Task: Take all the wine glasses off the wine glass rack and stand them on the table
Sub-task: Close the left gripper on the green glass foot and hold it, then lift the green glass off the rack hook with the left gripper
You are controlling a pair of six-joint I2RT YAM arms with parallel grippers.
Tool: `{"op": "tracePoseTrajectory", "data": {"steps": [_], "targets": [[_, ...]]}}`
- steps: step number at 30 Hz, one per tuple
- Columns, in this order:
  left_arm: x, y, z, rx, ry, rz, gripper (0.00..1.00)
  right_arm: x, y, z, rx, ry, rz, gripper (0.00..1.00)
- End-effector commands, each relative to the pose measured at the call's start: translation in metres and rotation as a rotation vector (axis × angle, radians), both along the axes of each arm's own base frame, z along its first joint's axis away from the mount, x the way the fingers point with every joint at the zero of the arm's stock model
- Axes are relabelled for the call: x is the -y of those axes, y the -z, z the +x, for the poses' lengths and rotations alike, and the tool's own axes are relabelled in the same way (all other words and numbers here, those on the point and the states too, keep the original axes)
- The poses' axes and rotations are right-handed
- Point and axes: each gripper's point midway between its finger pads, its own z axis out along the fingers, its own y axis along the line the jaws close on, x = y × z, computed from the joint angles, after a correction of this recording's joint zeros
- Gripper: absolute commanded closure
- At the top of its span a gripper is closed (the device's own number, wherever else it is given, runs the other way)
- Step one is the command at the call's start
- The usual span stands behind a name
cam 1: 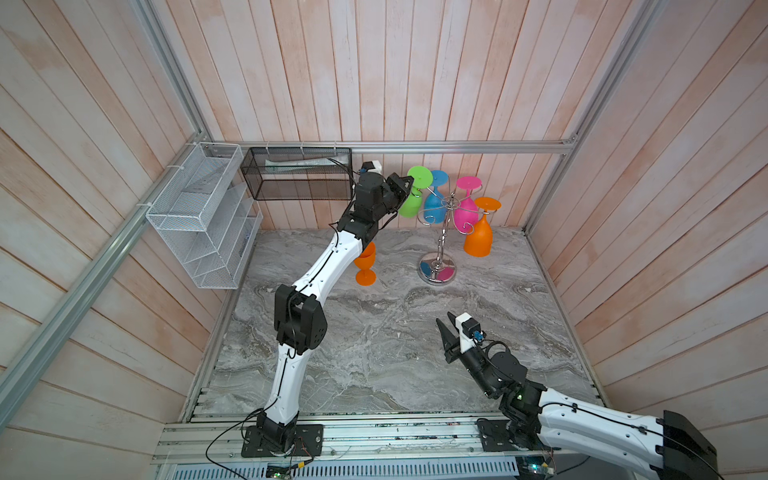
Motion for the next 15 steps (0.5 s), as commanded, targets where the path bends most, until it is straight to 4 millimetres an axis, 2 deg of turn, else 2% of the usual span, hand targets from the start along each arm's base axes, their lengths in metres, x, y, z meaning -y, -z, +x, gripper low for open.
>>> {"op": "tracePoseTrajectory", "data": {"steps": [1, 15], "targets": [[0.006, -0.010, -0.002, 0.048, 0.027, 0.001, 1.00, -0.001, 0.002, -0.002, -0.003, -0.010, 0.017, 0.65], [0.025, 0.006, -0.005, 0.022, 0.115, 0.018, 1.00, -0.001, 0.001, -0.003, -0.003, -0.015, 0.018, 0.65]]}}
